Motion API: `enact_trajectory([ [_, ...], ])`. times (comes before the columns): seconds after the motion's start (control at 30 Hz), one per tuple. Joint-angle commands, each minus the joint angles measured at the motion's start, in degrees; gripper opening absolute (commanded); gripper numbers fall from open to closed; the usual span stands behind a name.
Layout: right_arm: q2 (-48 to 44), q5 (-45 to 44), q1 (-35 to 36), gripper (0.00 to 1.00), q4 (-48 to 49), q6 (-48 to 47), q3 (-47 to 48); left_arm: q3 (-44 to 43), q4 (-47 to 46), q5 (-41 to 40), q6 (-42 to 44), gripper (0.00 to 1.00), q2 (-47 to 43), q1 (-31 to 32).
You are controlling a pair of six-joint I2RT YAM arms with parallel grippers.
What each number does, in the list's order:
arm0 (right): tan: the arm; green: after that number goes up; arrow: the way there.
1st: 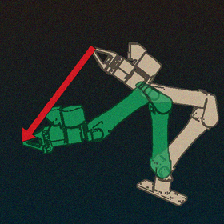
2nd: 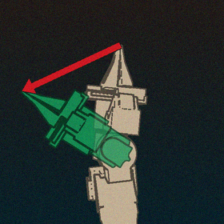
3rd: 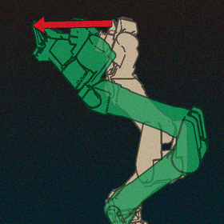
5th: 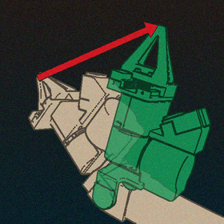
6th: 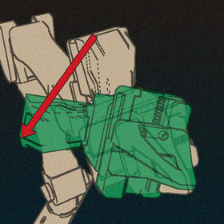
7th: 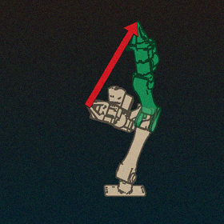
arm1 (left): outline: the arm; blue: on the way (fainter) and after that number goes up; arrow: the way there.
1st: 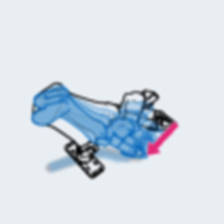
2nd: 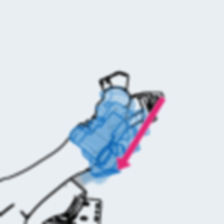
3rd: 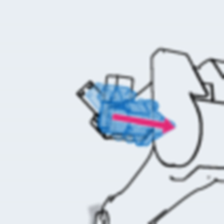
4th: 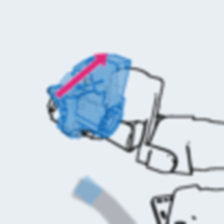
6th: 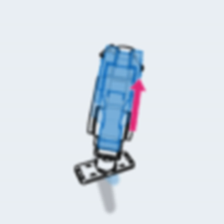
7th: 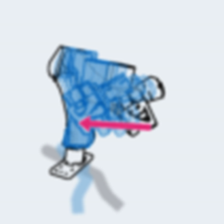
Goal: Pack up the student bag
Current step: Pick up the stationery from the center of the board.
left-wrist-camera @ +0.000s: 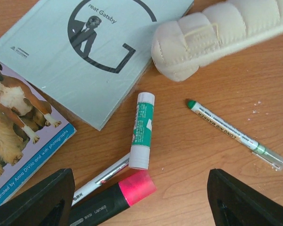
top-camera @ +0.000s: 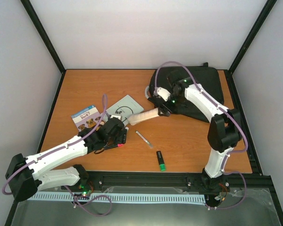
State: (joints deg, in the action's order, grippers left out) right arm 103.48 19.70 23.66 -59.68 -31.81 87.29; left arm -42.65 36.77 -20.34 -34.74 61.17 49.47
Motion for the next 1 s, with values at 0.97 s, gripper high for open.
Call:
enact_trajectory([
  [0.97, -2.34, 11.96, -0.63, 0.67, 3.96, 2.77, -8.06, 2.6, -40.19, 24.78, 18.87, 0.77, 16.51, -0.34],
])
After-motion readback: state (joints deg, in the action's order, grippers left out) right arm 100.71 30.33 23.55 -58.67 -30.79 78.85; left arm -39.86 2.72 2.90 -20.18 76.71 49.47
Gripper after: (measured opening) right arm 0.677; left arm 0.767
